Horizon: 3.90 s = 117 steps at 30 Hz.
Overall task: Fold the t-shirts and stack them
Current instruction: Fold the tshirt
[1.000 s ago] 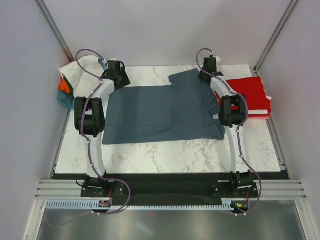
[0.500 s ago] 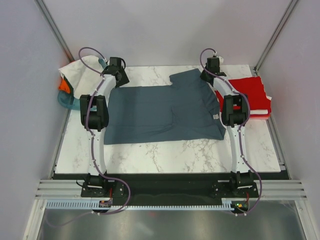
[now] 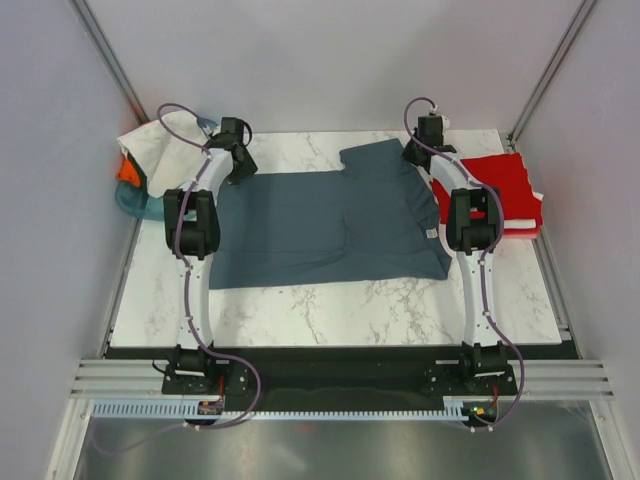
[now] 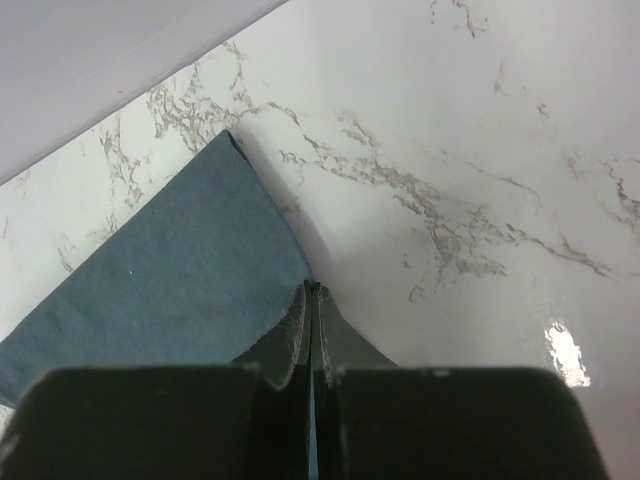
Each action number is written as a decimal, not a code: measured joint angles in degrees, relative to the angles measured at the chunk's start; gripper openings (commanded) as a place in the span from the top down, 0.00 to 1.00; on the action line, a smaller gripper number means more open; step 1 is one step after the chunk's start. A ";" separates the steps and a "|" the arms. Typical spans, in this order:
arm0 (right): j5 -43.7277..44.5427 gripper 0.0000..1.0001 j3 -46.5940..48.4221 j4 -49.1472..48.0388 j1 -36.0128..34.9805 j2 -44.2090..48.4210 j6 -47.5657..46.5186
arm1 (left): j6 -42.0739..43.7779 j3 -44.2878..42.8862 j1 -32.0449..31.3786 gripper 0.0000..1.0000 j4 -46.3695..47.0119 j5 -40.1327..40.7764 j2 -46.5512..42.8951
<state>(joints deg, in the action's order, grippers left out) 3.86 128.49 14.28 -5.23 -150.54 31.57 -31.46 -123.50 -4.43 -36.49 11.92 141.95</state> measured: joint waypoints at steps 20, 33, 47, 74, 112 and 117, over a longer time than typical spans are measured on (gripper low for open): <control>-3.15 1.00 -1.60 0.35 1.18 1.03 2.34 | -1.25 -0.11 -0.07 0.40 0.13 2.49 -0.02; -5.25 1.00 -1.60 0.48 1.44 1.03 3.56 | 21.99 -1.38 -3.26 0.40 2.64 10.86 0.00; -7.48 1.00 -2.03 0.24 2.36 1.03 4.90 | 30.03 -1.73 -1.27 0.41 2.99 12.15 2.01; -8.20 1.00 -4.20 -0.07 2.93 2.40 5.29 | 30.23 -6.03 2.12 0.61 -1.42 -3.32 3.76; -11.23 1.00 -13.73 0.76 3.21 15.04 3.30 | 27.36 -2.40 0.79 0.98 -2.86 0.07 -0.15; -11.52 1.00 -17.00 0.96 3.21 18.25 2.69 | 27.36 3.41 -0.09 0.98 1.55 0.24 -4.04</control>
<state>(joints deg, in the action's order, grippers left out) -7.66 111.48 15.25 -2.02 -132.29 34.26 -4.10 -120.09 -4.51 -34.94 12.16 137.91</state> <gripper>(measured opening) 0.007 0.030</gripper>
